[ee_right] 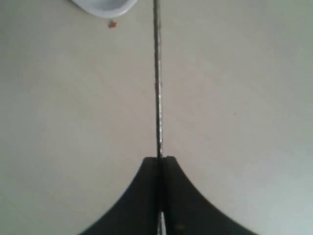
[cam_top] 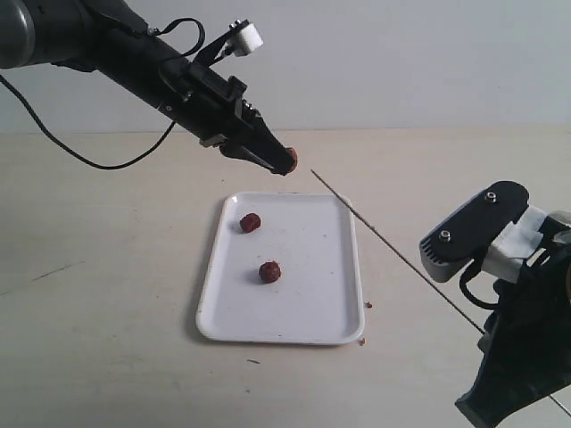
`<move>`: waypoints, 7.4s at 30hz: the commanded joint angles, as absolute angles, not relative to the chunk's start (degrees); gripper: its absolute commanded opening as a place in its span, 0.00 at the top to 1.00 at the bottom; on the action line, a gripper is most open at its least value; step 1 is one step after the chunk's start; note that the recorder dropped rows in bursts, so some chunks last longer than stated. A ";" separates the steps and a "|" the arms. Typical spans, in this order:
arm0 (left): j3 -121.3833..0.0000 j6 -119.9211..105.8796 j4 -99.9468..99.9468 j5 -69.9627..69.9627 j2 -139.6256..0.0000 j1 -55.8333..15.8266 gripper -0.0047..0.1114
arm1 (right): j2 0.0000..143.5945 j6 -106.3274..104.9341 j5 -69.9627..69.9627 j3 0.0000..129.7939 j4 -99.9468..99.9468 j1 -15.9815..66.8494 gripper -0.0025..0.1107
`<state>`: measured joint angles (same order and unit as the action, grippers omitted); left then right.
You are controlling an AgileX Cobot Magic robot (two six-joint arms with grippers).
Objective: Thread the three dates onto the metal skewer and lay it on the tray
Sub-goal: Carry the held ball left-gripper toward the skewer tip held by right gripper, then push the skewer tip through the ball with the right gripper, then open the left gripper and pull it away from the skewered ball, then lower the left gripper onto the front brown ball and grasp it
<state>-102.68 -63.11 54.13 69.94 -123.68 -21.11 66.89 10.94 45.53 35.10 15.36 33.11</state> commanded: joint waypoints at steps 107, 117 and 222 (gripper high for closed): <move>-102.56 -21.25 70.72 69.96 -126.68 -22.06 0.80 | 80.41 -10.86 13.40 39.03 -17.92 25.92 0.98; -102.56 -21.25 69.49 69.96 -126.68 -22.07 0.80 | 85.16 -10.40 10.74 44.45 -17.92 25.92 0.98; -104.02 -70.77 16.55 57.74 -133.38 -33.37 0.49 | 63.62 -5.95 23.84 31.10 -15.11 20.22 0.98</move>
<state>-103.73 -70.32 16.88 59.26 -133.24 -33.00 64.02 -5.86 24.06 31.11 -15.61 20.53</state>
